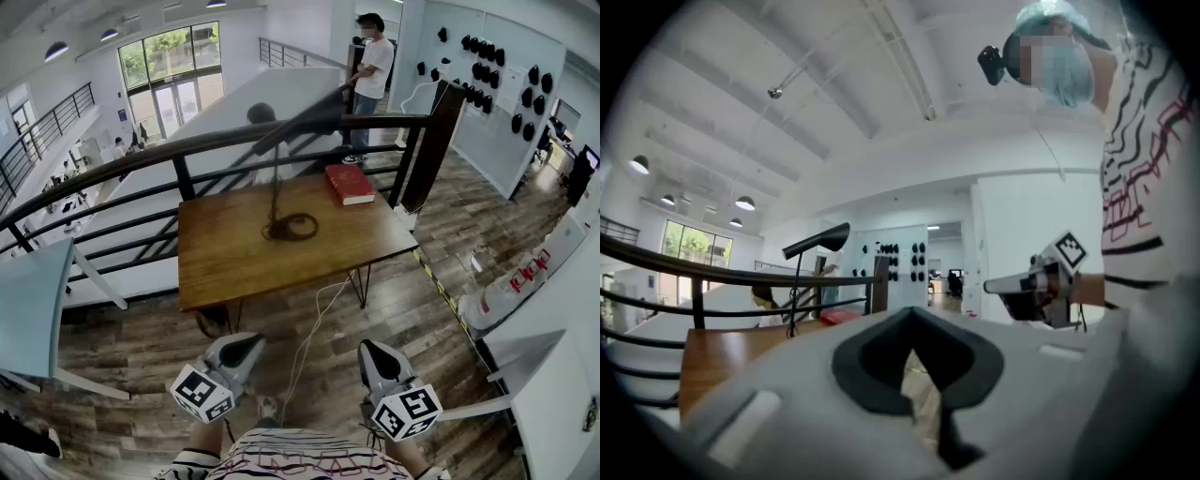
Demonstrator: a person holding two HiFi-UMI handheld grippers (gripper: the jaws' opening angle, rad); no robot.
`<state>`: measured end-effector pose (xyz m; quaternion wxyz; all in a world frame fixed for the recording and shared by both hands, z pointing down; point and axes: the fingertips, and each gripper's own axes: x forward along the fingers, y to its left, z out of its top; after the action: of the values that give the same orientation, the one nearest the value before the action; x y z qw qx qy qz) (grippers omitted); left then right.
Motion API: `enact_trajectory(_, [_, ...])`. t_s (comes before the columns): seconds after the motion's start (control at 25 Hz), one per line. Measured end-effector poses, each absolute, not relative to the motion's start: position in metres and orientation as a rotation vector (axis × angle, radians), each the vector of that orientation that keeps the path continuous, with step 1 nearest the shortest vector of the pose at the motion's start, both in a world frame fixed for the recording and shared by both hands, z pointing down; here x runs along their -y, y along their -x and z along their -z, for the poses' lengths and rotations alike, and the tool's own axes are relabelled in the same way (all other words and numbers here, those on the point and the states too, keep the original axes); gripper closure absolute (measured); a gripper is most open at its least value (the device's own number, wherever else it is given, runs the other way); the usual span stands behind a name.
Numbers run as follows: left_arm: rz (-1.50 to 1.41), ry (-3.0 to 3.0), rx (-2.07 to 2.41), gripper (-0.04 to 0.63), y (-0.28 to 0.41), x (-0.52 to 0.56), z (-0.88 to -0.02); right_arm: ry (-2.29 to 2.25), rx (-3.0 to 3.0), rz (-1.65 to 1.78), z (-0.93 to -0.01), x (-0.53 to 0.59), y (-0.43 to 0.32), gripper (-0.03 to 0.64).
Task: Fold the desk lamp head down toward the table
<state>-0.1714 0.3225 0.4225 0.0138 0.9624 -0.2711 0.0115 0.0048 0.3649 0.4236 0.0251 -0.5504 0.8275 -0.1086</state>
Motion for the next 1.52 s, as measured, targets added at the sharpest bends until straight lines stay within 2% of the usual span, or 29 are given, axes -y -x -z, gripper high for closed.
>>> enact_trajectory(0.36, [0.053, -3.003, 0.941, 0.592, 0.167, -0.352, -0.431, 1.708, -2.479, 0.301, -0.427, -0.383, -0.016, 0.617])
enact_trajectory(0.4, [0.070, -3.002, 0.964, 0.591, 0.167, -0.352, -0.430, 1.712, -2.478, 0.292, -0.427, -0.383, -0.016, 0.587])
enact_trajectory(0.44, [0.081, -3.001, 0.977, 0.557, 0.166, -0.351, -0.431, 1.719, -2.478, 0.286, -0.427, -0.382, -0.016, 0.496])
enact_trajectory(0.48, [0.085, -3.000, 0.981, 0.420, 0.165, -0.349, -0.431, 1.726, -2.476, 0.282, -0.427, -0.380, -0.016, 0.441])
enact_trajectory(0.52, [0.081, -3.001, 0.977, 0.334, 0.163, -0.345, -0.432, 1.730, -2.472, 0.280, -0.426, -0.376, -0.016, 0.439])
enact_trajectory(0.68, [0.081, -3.009, 0.942, 0.328, 0.155, -0.320, -0.436, 1.727, -2.462, 0.288, -0.427, -0.356, -0.016, 0.359])
enact_trajectory(0.92, [0.066, -3.035, 0.874, 0.327, 0.148, -0.249, -0.428, 1.785, -2.427, 0.327, -0.429, -0.294, -0.021, 0.356])
enact_trajectory(1.52, [0.057, -3.062, 0.744, 0.327, 0.198, -0.040, -0.421, 1.902, -2.322, 0.320, -0.415, -0.104, 0.029, 0.356])
